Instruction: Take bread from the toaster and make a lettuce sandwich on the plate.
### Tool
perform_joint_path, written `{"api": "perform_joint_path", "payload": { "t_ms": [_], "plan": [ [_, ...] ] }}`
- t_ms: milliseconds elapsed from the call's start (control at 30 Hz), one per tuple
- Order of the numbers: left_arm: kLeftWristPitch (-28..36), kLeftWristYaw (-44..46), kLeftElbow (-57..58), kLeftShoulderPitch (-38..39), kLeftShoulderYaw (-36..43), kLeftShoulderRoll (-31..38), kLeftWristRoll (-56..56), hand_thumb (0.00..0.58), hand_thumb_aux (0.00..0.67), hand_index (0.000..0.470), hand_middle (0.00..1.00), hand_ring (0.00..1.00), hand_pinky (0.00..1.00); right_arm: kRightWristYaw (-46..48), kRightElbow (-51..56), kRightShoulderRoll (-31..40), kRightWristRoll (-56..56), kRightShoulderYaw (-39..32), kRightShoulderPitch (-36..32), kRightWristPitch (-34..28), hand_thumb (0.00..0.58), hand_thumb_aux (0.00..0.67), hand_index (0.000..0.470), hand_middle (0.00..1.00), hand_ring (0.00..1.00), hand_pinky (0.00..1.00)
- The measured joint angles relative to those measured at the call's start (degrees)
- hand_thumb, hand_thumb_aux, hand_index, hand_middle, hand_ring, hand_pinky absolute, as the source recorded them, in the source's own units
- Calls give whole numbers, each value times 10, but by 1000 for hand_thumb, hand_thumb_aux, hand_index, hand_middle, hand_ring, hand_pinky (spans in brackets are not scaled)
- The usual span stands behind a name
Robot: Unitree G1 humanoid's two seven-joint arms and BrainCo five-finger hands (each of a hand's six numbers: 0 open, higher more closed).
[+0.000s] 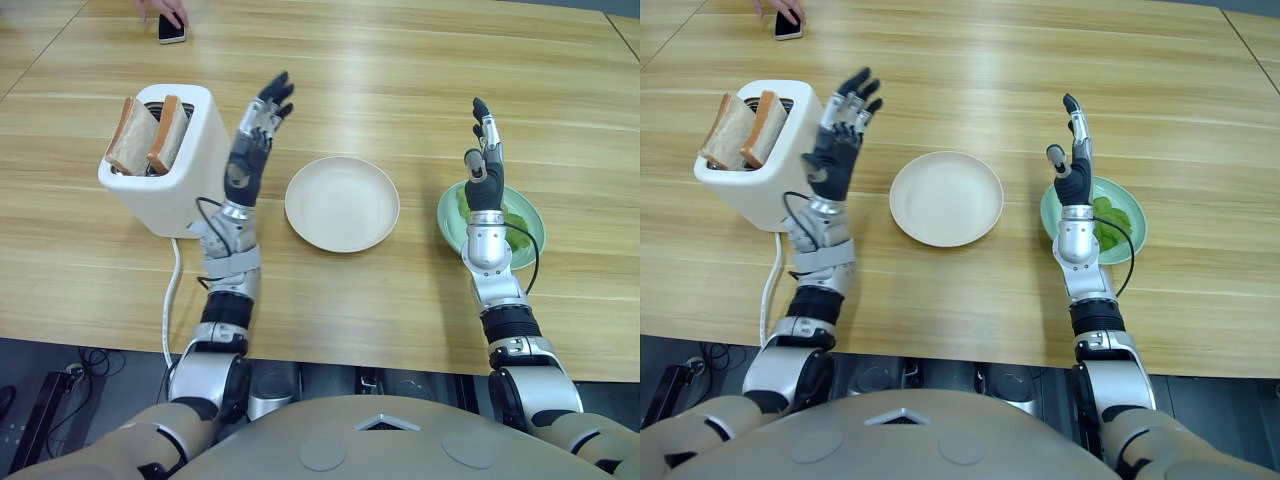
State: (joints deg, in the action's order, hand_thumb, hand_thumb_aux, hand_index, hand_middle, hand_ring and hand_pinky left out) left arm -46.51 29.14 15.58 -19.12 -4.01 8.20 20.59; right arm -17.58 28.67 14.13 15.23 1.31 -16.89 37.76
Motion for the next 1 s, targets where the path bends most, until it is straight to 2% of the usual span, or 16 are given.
{"api": "perform_joint_path", "payload": {
  "t_ms": [67, 167, 267, 367, 467, 600, 767, 1000],
  "plan": [
    [7, -22, -64, 3, -41, 48, -6, 0, 0, 0, 0, 0, 0, 0, 0, -2, 1, 0, 0, 0, 0, 0, 0, 0, 0, 0],
    [4, -53, -88, 4, -111, 108, -37, 0, 0, 0, 0, 0, 0, -1, -1, -3, 2, 1, 3, 0, 0, 0, 0, 0, 0, 0],
    [3, -98, -67, 12, -171, 162, -102, 0, 0, 0, 0, 0, 0, -3, 0, -5, 4, 1, 3, 0, 0, 0, 0, 0, 0, 0],
    [46, -162, -11, 19, -203, 209, -186, 0, 0, 0, 0, 0, 0, -5, 0, -7, 6, 1, 4, 0, 0, 0, 0, 0, 0, 0],
    [99, -221, 62, 20, -205, 253, -263, 0, 0, 0, 0, 0, 0, -7, -1, -6, 7, 3, 10, 0, 0, 0, 0, 0, 0, 0],
    [144, -273, 146, 30, -182, 274, -325, 0, 0, 0, 0, 0, 0, -8, -1, -5, 7, 3, 15, 0, 0, 0, 0, 0, 0, 0],
    [158, -309, 225, 40, -153, 279, -348, 0, 0, 0, 0, 0, 0, -7, -1, -5, 8, 3, 14, -1, 0, 0, 0, 0, 0, 0],
    [159, -346, 259, 40, -122, 296, -364, 0, 0, 0, 0, 0, 0, -5, -1, -5, 9, 2, 14, -1, 0, 0, 0, 0, 0, 0]
  ]
}}
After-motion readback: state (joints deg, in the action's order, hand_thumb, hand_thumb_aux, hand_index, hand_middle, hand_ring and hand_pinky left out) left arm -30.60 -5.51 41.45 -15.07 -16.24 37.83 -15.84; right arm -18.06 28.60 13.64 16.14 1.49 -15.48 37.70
